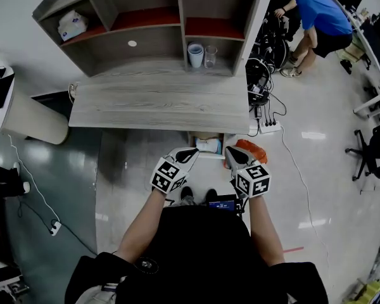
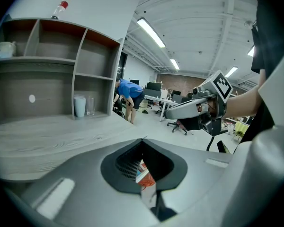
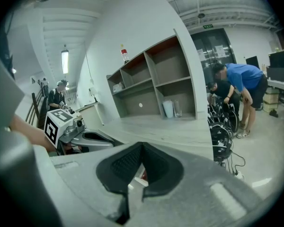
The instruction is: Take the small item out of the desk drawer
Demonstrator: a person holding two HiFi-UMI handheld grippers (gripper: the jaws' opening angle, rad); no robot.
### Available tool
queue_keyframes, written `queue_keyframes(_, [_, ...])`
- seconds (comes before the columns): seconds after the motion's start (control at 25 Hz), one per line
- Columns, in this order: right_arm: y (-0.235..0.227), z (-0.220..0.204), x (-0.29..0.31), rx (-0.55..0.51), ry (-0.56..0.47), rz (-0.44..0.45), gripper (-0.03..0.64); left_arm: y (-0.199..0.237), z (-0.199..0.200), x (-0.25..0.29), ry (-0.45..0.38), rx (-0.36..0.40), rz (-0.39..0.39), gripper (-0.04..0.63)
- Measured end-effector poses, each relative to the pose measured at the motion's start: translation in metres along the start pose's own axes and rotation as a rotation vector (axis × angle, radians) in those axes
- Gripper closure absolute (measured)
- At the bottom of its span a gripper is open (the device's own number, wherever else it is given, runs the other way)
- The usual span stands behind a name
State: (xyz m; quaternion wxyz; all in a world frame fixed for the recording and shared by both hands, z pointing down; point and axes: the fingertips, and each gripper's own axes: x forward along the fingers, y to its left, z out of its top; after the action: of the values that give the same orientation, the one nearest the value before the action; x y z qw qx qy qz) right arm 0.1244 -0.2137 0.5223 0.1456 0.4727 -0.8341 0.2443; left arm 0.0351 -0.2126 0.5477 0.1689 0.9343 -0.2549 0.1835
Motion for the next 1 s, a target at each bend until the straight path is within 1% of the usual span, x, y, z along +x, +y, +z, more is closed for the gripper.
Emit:
queue_keyframes(0.2, [0.000, -0.001, -0.002, -0.005, -0.004, 0.016, 0.620, -0.004, 0.003, 0.001, -0.004, 0.006, 0.015, 0.595])
queue_keyframes(0.48, [0.000, -0.002, -0.006, -0.007, -0.007, 0.028, 0.620, -0.011, 0.003, 0.002, -0.002, 0.016, 0.017, 0.595])
queue_keyframes(0.76, [-0.002, -0.004, -0.011, -0.005, -0.009, 0.034, 0.620, -0.014, 0.003, 0.003, 0.000, 0.010, 0.026, 0.595])
queue_keyframes(1.0, [-0.007, -0.013, -0.014, 0.007, 0.009, 0.058, 0.619, -0.019, -0.003, 0.007, 0.016, -0.007, 0.044, 0.595])
